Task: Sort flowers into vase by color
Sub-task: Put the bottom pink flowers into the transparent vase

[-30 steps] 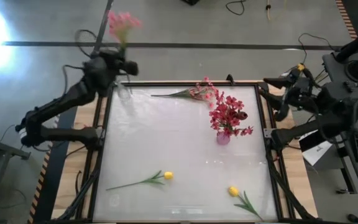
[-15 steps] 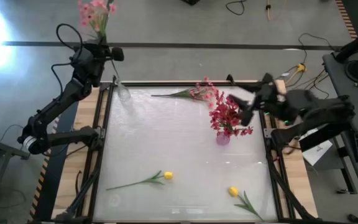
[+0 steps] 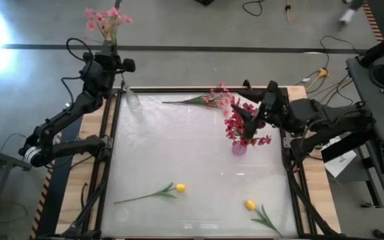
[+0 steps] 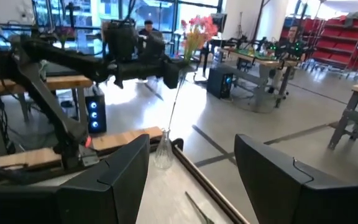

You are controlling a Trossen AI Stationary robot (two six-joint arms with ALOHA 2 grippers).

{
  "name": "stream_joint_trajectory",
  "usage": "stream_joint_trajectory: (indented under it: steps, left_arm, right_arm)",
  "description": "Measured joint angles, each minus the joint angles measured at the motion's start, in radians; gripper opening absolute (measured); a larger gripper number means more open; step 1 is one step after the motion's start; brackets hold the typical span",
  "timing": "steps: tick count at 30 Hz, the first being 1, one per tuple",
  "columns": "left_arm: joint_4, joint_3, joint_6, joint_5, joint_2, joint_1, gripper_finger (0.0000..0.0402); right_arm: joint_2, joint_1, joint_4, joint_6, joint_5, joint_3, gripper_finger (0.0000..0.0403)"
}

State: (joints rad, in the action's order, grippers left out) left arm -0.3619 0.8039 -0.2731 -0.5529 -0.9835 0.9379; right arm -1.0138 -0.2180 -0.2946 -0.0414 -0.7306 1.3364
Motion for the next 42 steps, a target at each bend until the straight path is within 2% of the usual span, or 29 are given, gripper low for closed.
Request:
stream_joint_trajectory:
  steps: [5,13,24,29,34,42]
  left_arm:
    - [-0.030,-0.025,-0.029,0.002,-0.002,0.000,0.0000]
    - [-0.021,-0.039,0.021,-0.003,-0.005,0.000,0.0000]
    - [0.217,0.015,0.087,0.016,-0.002,0.000,0.0005]
    - [0.356,0.057,0.181,0.037,0.000,0.000,0.0035]
    - [0.584,0.083,0.308,0.077,0.003,0.000,0.0081]
    - [0.879,0.186,0.435,0.179,0.003,-0.001,0.0149]
  right_arm:
    - [0.007,0.000,0.011,-0.011,-0.004,0.028,0.0228]
    - [0.005,0.000,0.009,-0.023,-0.004,0.034,0.0228]
    - [0.005,0.000,0.008,-0.038,-0.004,0.034,0.0228]
    - [0.010,0.000,0.008,-0.038,-0.004,0.034,0.0228]
    - [0.019,0.000,0.006,-0.012,-0.004,0.034,0.0228]
    - [0.068,0.000,-0.034,-0.011,-0.004,0.033,0.0228]
